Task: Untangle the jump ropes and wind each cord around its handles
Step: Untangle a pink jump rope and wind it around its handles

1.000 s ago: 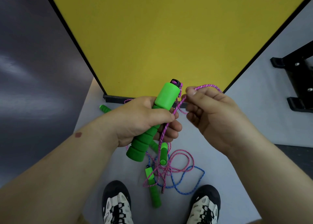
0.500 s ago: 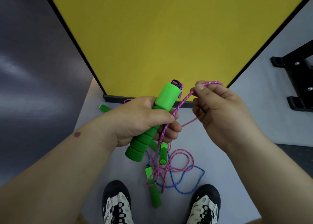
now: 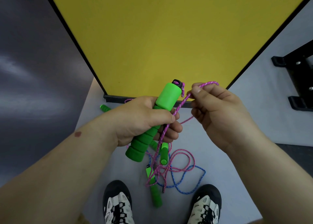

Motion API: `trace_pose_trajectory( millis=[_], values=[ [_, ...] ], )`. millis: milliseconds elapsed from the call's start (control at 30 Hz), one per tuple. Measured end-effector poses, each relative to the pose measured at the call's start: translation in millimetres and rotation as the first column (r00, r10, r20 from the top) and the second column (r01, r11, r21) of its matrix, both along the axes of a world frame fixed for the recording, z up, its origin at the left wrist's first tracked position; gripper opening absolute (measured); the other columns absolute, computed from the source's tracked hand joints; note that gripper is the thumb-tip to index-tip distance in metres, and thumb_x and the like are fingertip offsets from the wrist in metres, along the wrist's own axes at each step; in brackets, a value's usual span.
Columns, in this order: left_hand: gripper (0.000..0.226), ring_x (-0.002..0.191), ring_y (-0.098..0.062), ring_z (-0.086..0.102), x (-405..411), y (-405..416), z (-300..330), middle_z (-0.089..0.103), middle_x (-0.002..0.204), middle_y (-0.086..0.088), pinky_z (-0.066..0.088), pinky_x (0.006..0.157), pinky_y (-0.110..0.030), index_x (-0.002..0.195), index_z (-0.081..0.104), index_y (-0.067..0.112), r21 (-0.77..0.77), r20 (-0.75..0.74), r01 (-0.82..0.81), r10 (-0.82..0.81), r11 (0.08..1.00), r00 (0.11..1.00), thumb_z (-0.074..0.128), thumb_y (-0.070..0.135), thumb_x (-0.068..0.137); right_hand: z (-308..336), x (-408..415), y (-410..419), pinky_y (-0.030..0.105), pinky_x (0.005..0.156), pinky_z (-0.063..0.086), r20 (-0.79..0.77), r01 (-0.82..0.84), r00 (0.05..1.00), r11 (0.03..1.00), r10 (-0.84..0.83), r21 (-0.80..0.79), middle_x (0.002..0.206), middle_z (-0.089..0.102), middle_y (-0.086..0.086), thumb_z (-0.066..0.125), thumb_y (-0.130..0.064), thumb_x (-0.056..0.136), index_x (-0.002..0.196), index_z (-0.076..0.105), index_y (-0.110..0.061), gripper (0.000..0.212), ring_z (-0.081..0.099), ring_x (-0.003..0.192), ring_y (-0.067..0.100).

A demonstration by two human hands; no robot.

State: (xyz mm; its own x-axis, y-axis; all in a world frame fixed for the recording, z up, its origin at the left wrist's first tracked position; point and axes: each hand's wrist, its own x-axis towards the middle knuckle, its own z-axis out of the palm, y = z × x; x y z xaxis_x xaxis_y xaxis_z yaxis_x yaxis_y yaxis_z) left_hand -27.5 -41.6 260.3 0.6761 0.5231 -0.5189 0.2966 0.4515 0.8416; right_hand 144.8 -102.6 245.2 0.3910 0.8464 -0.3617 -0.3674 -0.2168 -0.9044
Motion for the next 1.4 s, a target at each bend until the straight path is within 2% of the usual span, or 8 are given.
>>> trace_pose_trajectory(
  millis=[133, 367, 433, 667, 800, 933, 1233, 1400],
  values=[
    [0.005, 0.069, -0.024, 0.068, 0, 0, 0, 0.072, 0.081, -0.016, 0.06, 0.074, -0.041, 0.099, 0.059, 0.0, 0.001, 0.003, 0.002, -0.002, 1.0, 1.0, 0.056, -0.001, 0.095, 1, 2, 1, 0.024, 0.063, 0.049, -0.033, 0.065, 0.997, 0.998, -0.065, -0.006, 0.077, 0.067, 0.0, 0.069, -0.016, 0.092, 0.084, 0.071, -0.015, 0.008, 0.056, 0.063, 0.011],
    [0.005, 0.071, -0.025, 0.069, 0, 1, 0, 0.072, 0.082, -0.016, 0.061, 0.075, -0.041, 0.099, 0.06, 0.0, 0.0, -0.006, 0.002, -0.002, 1.0, 1.0, 0.058, 0.001, 0.095, 0, -7, -3, 0.023, 0.059, 0.045, -0.07, -0.213, 0.975, 0.975, 0.209, -0.064, 0.077, 0.062, 0.007, 0.07, -0.015, 0.087, 0.089, 0.066, -0.008, 0.009, 0.056, 0.062, 0.011],
    [0.004, 0.07, -0.024, 0.069, 0, 0, 0, 0.073, 0.082, -0.016, 0.061, 0.073, -0.039, 0.098, 0.06, 0.001, 0.0, -0.005, -0.002, 0.002, 1.0, 1.0, 0.057, 0.001, 0.095, 0, -6, -2, 0.023, 0.058, 0.045, -0.039, -0.173, 0.984, 0.984, 0.171, -0.05, 0.076, 0.062, 0.006, 0.071, -0.014, 0.085, 0.082, 0.067, -0.01, 0.007, 0.056, 0.062, 0.011],
    [0.005, 0.07, -0.023, 0.07, 0, 0, 0, 0.073, 0.081, -0.015, 0.061, 0.071, -0.038, 0.099, 0.06, 0.0, 0.006, 0.0, -0.004, 0.004, 1.0, 1.0, 0.057, 0.0, 0.095, 2, 4, 1, 0.023, 0.062, 0.049, -0.071, 0.083, 0.994, 0.997, -0.083, -0.009, 0.076, 0.069, -0.001, 0.07, -0.016, 0.091, 0.086, 0.071, -0.015, 0.005, 0.056, 0.062, 0.01],
    [0.004, 0.069, -0.023, 0.069, -1, 0, 0, 0.073, 0.081, -0.015, 0.06, 0.071, -0.039, 0.098, 0.06, 0.001, 0.009, -0.005, -0.009, 0.009, 1.0, 1.0, 0.057, 0.0, 0.095, -1, -1, -1, 0.024, 0.061, 0.047, -0.125, -0.096, 0.988, 0.994, 0.09, -0.043, 0.074, 0.065, -0.001, 0.072, -0.019, 0.087, 0.089, 0.068, -0.014, 0.007, 0.056, 0.06, 0.009],
    [0.005, 0.069, -0.023, 0.069, 0, 1, 0, 0.073, 0.082, -0.014, 0.059, 0.071, -0.039, 0.099, 0.061, 0.002, 0.006, -0.004, -0.003, 0.003, 1.0, 1.0, 0.058, 0.002, 0.095, 0, -7, -3, 0.023, 0.057, 0.044, -0.109, -0.256, 0.963, 0.964, 0.247, -0.077, 0.071, 0.061, 0.005, 0.073, -0.014, 0.081, 0.078, 0.064, -0.013, 0.01, 0.054, 0.06, 0.011],
    [0.004, 0.068, -0.023, 0.069, -1, 0, -1, 0.073, 0.081, -0.015, 0.06, 0.07, -0.038, 0.099, 0.06, 0.001, 0.001, 0.0, 0.0, 0.0, 1.0, 1.0, 0.057, 0.0, 0.096, 0, 3, 0, 0.022, 0.061, 0.047, -0.051, 0.042, 0.998, 0.999, -0.043, -0.027, 0.079, 0.067, 0.0, 0.071, -0.015, 0.089, 0.088, 0.073, -0.016, 0.003, 0.056, 0.064, 0.01],
    [0.004, 0.071, -0.025, 0.07, -1, 1, -2, 0.073, 0.083, -0.016, 0.06, 0.073, -0.04, 0.098, 0.06, 0.001, 0.004, -0.013, -0.004, 0.005, 1.0, 1.0, 0.057, 0.001, 0.095, 3, -5, -4, 0.024, 0.061, 0.043, -0.097, -0.197, 0.977, 0.979, 0.192, -0.054, 0.073, 0.063, 0.003, 0.074, -0.018, 0.077, 0.079, 0.068, -0.016, 0.007, 0.055, 0.06, 0.009]
  ],
)
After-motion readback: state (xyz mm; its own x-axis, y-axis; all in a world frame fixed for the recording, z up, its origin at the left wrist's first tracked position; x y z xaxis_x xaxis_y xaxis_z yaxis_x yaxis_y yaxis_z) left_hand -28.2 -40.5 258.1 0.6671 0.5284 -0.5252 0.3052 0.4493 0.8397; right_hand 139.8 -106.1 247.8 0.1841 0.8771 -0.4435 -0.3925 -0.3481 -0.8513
